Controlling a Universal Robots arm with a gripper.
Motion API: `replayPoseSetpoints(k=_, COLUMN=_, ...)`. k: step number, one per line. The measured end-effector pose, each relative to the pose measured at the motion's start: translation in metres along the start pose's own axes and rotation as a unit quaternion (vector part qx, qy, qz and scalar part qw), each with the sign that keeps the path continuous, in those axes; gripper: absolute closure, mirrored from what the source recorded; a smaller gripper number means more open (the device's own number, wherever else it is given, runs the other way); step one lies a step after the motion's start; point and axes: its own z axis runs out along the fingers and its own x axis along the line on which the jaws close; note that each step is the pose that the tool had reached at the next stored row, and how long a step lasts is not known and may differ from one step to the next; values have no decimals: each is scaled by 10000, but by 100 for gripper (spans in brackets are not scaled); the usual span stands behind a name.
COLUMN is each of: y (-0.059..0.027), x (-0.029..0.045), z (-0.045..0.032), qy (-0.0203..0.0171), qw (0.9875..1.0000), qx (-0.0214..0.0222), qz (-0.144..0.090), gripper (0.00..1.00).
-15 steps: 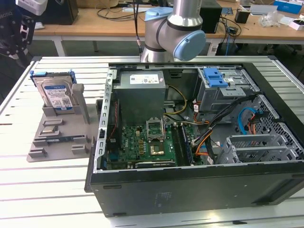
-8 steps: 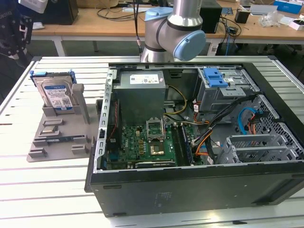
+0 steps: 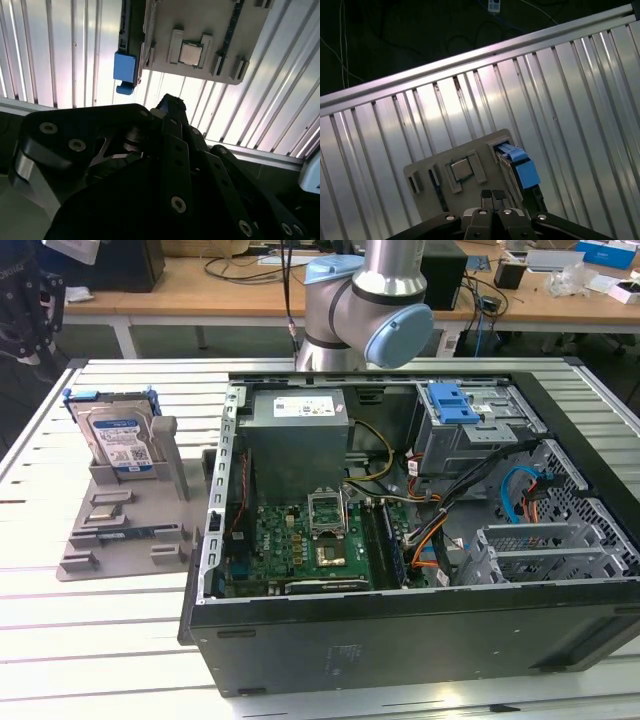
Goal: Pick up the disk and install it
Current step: 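Pick up the disk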
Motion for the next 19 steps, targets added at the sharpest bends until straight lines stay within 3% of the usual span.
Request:
replayPoseSetpoints(k=10, y=0, x=0, z=0, qy=20, qw=9990, qx=-10, qz=-443, gripper=89)
replayPoseSetpoints(k=19, y=0, x=0, z=0, qy=44, qw=9953, qx=-22, qz=-971, gripper=89)
